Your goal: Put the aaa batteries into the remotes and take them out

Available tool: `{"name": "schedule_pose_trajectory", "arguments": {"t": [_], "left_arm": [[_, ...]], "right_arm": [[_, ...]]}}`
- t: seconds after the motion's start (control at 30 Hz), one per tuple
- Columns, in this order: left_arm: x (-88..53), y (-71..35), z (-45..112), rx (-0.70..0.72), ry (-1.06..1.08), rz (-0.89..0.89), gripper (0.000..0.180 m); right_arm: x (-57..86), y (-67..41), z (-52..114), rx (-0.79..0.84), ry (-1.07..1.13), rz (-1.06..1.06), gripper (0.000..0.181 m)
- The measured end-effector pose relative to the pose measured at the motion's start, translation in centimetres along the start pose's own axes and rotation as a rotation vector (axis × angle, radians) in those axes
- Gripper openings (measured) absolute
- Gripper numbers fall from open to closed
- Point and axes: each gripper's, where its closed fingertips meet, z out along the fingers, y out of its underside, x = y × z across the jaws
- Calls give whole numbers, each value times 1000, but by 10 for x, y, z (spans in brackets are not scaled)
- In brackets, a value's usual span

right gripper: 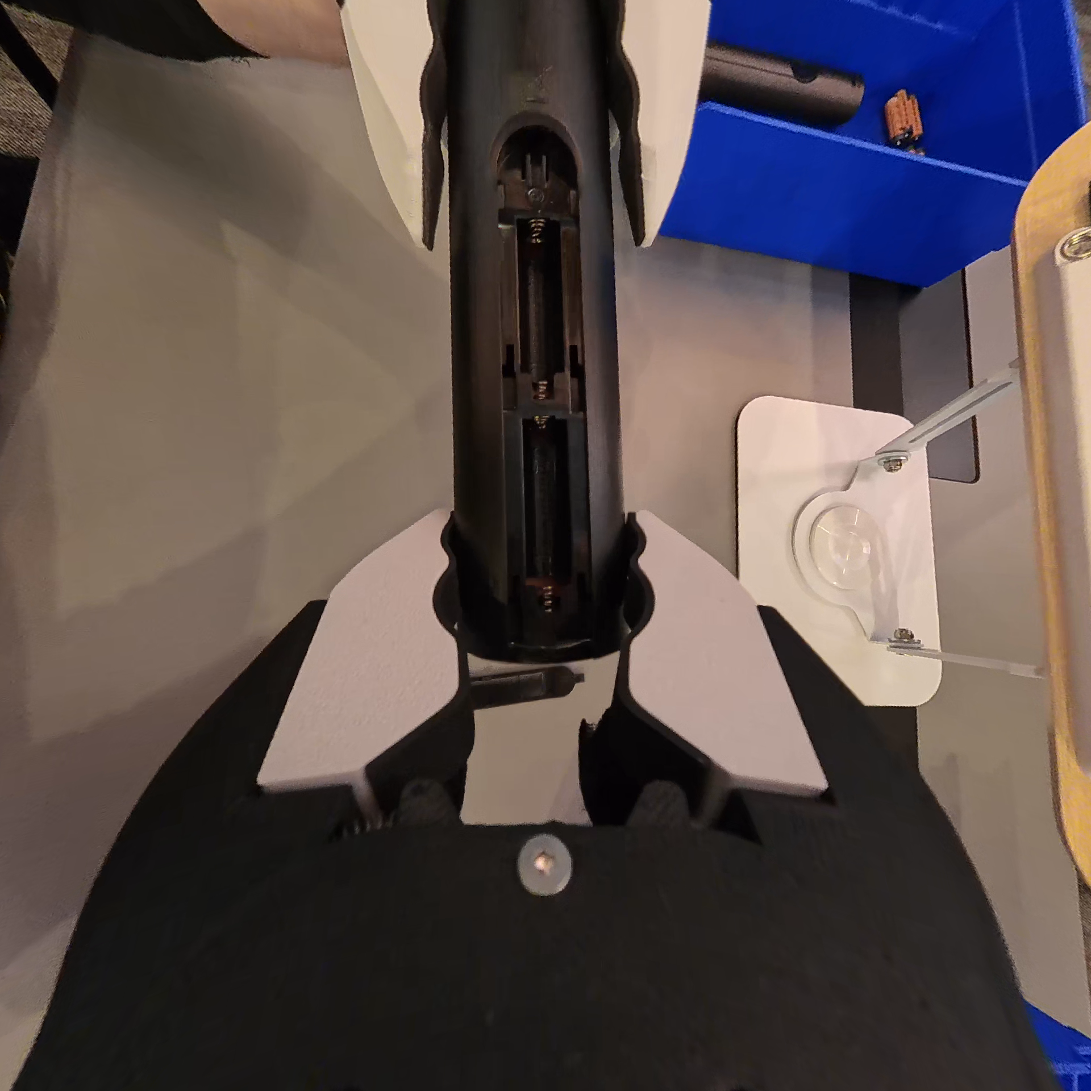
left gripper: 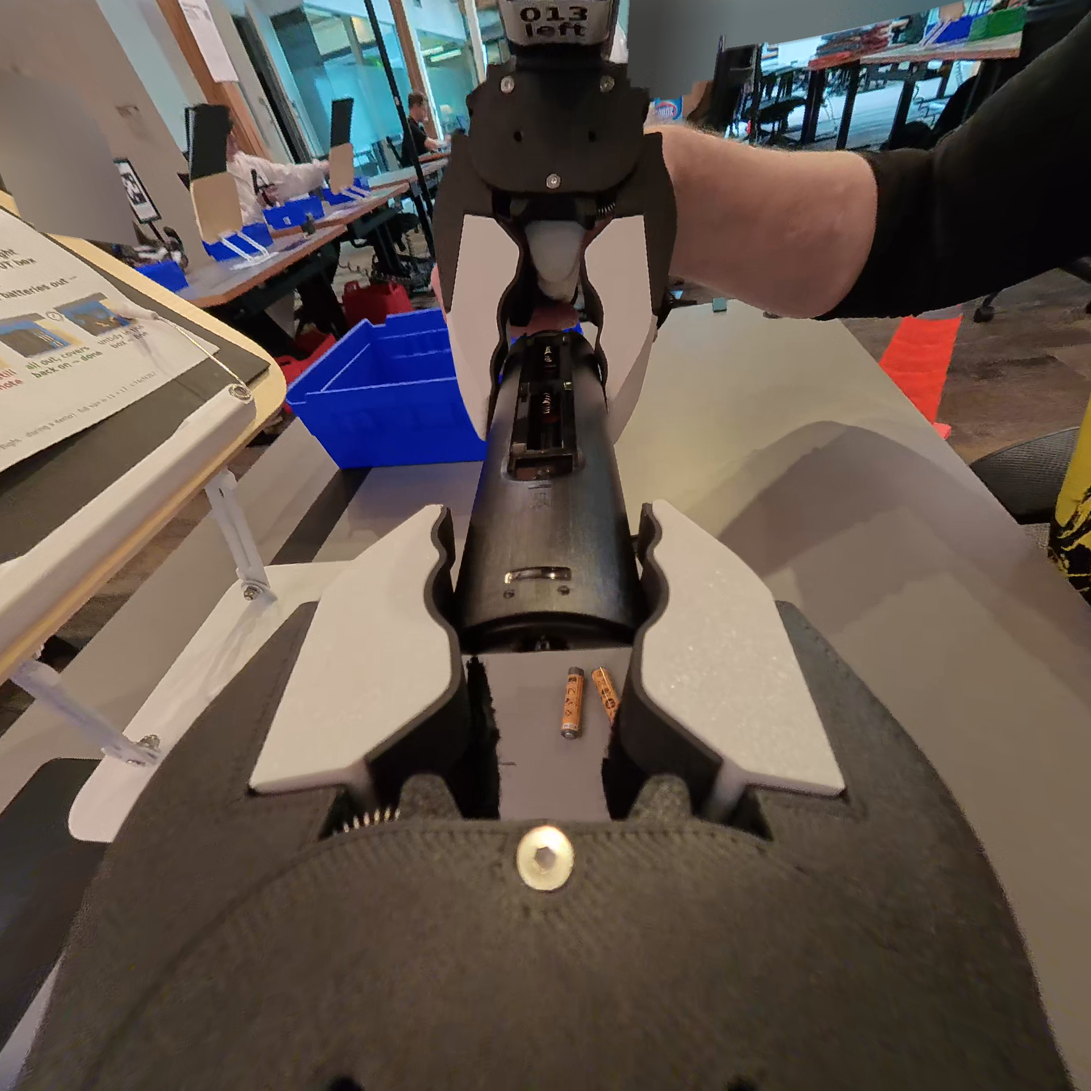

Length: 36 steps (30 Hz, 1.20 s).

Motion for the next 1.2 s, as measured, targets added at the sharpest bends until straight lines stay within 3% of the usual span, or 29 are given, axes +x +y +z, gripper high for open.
{"name": "schedule_pose_trajectory", "arguments": {"t": [0.27, 0.6, 0.7, 0.8, 0.9, 1.13, 1.2], "left_arm": [[-6, -1, -11, 65, -42, 1, 61], [-22, 3, -37, 224, -77, -98, 60], [-23, 0, -42, 270, -74, -110, 60], [-20, -7, -45, 325, -49, -122, 60], [-16, -11, -44, 372, -24, -136, 60], [-8, -18, -41, 429, 9, -150, 61], [-7, -20, -42, 444, 15, -155, 61]], "right_arm": [[19, -7, -21, 96, 86, 53, 67], [6, 27, -18, 149, 90, 206, 53], [0, 18, -6, 261, 45, 286, 57], [0, 4, 4, 368, 34, 325, 77], [3, -20, 9, 514, 11, 352, 81], [-2, -51, 13, 700, -44, 325, 55], [-5, -51, 14, 678, -58, 306, 51]]}}
